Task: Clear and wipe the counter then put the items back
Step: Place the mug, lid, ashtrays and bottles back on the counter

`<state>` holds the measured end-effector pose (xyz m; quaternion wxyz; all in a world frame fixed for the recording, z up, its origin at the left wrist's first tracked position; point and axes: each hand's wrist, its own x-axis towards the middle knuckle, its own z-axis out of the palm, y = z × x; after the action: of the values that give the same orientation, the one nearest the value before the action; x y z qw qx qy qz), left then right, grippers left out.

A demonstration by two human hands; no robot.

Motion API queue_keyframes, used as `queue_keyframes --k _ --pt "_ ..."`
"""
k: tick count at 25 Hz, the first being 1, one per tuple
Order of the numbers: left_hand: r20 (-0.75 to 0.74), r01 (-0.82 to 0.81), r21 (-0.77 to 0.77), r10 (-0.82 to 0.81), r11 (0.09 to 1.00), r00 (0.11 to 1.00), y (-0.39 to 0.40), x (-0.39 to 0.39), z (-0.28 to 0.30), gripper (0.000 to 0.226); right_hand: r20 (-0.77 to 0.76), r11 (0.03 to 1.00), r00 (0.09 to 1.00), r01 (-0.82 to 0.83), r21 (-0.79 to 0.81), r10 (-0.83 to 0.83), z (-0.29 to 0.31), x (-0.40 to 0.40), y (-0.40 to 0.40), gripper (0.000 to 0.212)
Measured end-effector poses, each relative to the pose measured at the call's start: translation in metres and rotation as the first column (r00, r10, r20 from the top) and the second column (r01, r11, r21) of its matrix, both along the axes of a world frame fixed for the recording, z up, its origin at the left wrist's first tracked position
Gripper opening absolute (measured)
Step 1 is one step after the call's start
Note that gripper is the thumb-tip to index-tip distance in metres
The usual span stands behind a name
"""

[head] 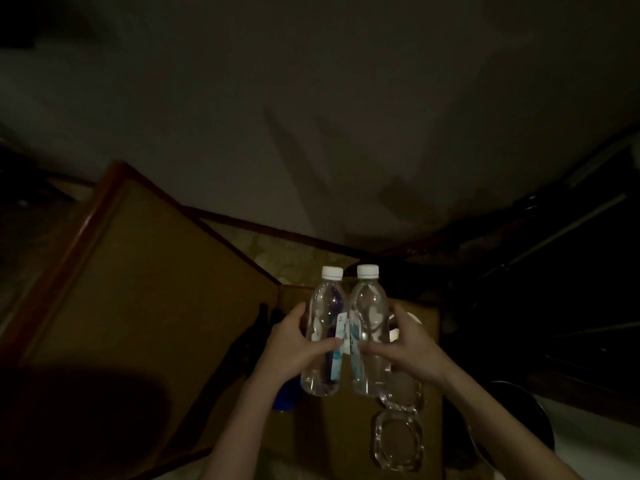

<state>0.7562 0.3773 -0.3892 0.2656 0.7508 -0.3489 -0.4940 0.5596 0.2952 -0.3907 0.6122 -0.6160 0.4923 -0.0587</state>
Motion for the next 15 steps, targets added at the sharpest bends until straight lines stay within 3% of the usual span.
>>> queue_keyframes --k 8,15 --pt "0.086 0.140 -0.320 -0.118 0.937 0.989 -0.038 -0.037 0.208 0.042 0.143 0.960 0.989 0.079 -0.270 -0.041 0.202 -0.047 -0.023 0.060" --pt "0.162 0.321 -0.459 -0.277 0.829 0.947 -0.060 -0.130 0.304 0.041 0.253 0.902 0.955 0.240 -0.358 -0.153 0.299 -0.153 -0.016 0.059"
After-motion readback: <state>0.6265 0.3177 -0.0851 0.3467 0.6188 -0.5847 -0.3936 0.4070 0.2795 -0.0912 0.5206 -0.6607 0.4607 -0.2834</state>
